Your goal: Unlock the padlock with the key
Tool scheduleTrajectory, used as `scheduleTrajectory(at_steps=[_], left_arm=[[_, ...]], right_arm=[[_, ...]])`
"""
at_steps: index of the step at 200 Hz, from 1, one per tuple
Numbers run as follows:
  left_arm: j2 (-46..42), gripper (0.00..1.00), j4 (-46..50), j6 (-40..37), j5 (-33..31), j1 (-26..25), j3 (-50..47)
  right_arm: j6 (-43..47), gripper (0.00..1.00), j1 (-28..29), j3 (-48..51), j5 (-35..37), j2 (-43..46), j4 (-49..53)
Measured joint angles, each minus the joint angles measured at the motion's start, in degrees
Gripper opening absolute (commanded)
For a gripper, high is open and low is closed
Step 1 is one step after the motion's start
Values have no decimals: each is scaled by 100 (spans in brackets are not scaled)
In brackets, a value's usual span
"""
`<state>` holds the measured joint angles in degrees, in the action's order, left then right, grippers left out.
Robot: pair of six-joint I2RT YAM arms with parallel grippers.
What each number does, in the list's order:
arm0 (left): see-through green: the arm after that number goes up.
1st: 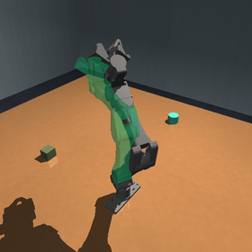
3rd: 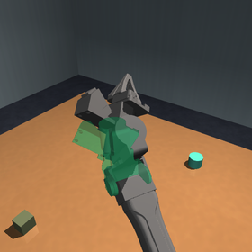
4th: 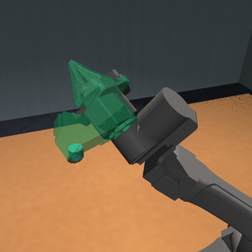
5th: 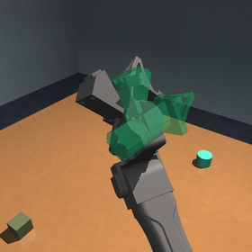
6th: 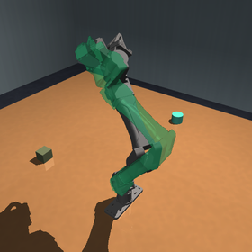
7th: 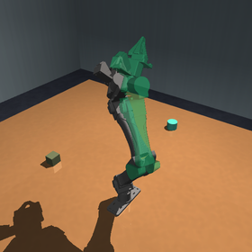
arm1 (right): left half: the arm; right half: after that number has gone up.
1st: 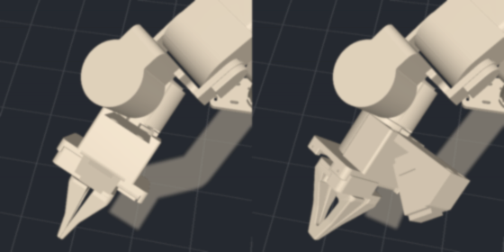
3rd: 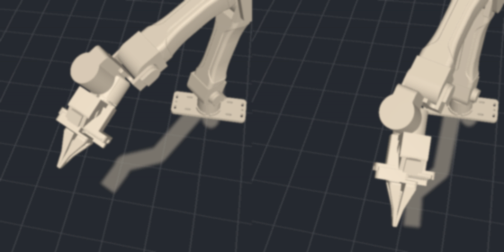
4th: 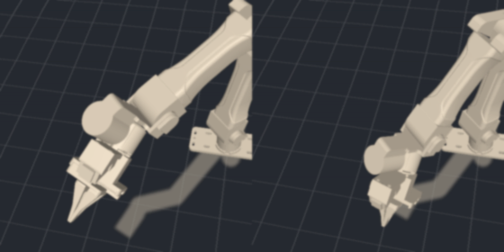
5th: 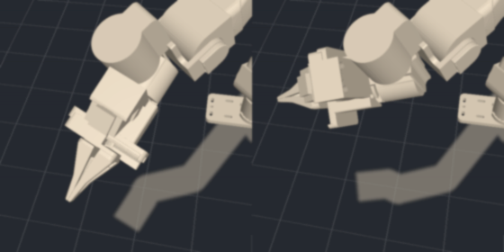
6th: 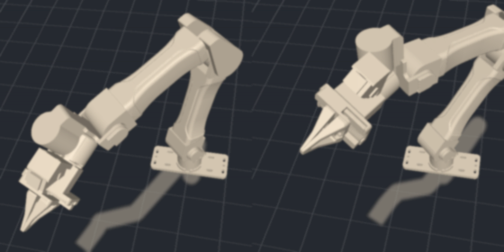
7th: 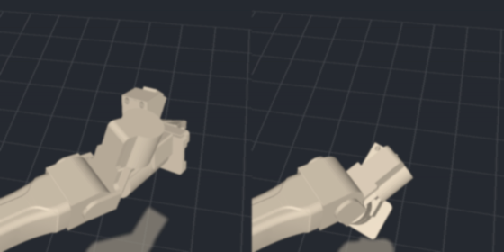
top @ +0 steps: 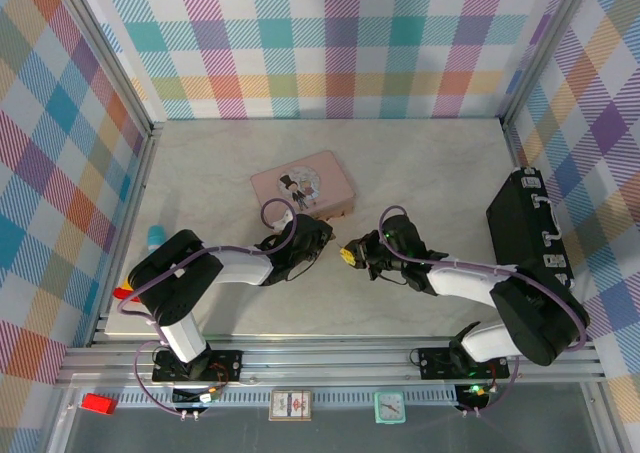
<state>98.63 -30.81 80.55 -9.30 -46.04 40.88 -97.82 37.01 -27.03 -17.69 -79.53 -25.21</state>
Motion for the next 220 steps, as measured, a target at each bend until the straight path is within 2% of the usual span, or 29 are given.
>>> scheduleTrajectory(at_steps=[35,98,220], left_arm=[[48,0,-118,0,-4,-31,0],[107,0,-247,-7,-28,-66,0],[118,0,-293,0,-35,-70,-11]], right_arm=[[-365,0,-22,48,-76,-295,-402],[-715,0,-68,144,-85,-330,-800],[-940,0,-107,190,-85,-555,-909]])
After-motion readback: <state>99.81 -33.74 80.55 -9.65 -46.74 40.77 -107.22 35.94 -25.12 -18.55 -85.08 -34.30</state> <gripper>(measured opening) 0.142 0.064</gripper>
